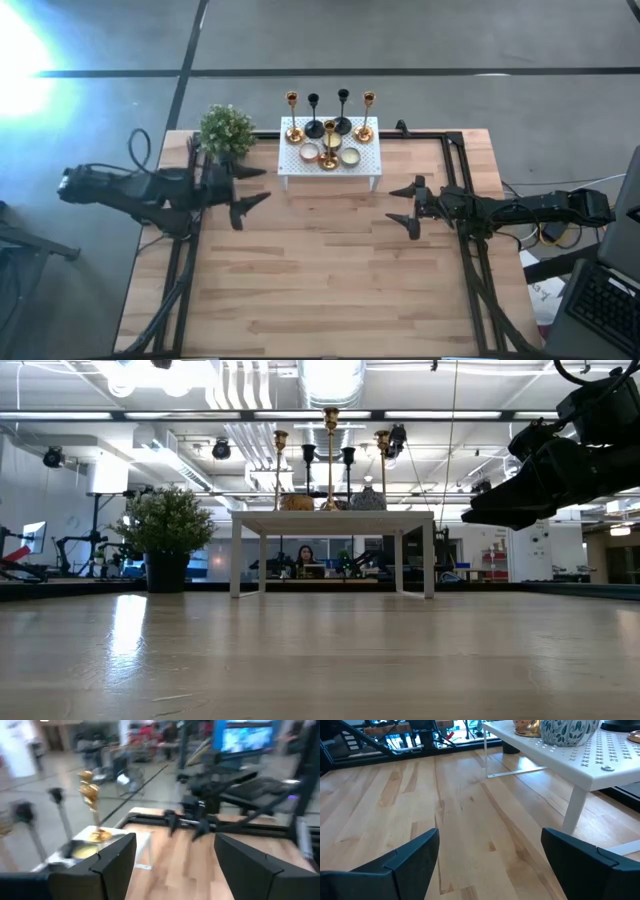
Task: Pick & Place candle stick holders
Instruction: Return to Home Position
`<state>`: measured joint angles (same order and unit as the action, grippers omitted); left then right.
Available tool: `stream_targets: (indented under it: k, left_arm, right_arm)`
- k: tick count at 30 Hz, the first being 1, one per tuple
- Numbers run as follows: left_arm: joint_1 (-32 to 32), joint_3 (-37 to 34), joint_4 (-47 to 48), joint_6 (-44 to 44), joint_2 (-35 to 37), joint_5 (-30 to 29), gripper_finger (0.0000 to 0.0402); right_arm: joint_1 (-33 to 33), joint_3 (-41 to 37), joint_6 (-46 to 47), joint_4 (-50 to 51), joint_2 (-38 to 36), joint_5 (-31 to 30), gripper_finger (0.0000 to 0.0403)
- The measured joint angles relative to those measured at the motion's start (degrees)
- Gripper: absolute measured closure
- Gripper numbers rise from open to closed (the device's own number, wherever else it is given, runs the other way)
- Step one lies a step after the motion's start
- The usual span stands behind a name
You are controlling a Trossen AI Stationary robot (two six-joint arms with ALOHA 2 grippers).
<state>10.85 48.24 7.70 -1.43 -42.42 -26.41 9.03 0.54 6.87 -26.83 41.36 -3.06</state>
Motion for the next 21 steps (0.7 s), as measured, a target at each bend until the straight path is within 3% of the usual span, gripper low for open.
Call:
stream_targets:
  k: [4, 8, 13, 17, 21]
  left_arm:
    - [-0.50, -16.27, -16.82, 3.15, 10.49, 5.67, 0.0128]
    - [-0.90, -28.07, -21.30, 6.83, 21.58, 8.89, 0.0128]
    - [-3.40, -36.48, -18.69, 6.06, 34.27, 9.99, 0.0128]
    - [-8.96, -39.18, -11.82, 3.42, 41.61, 16.42, 0.0128]
    - [-15.08, -40.36, -5.75, 1.18, 42.34, 23.80, 0.0128]
  right_arm:
    - [-0.01, 0.00, 0.02, 0.00, 0.00, 0.01, 0.0052]
    - [0.01, 0.00, 0.02, 0.00, 0.00, -0.01, 0.0049]
    - [-0.01, 0.00, 0.02, 0.00, 0.00, -0.01, 0.0054]
    - [-0.01, 0.00, 0.02, -0.01, 0.00, -0.01, 0.0059]
    - [0.00, 0.00, 0.00, -0.02, 0.00, 0.01, 0.0062]
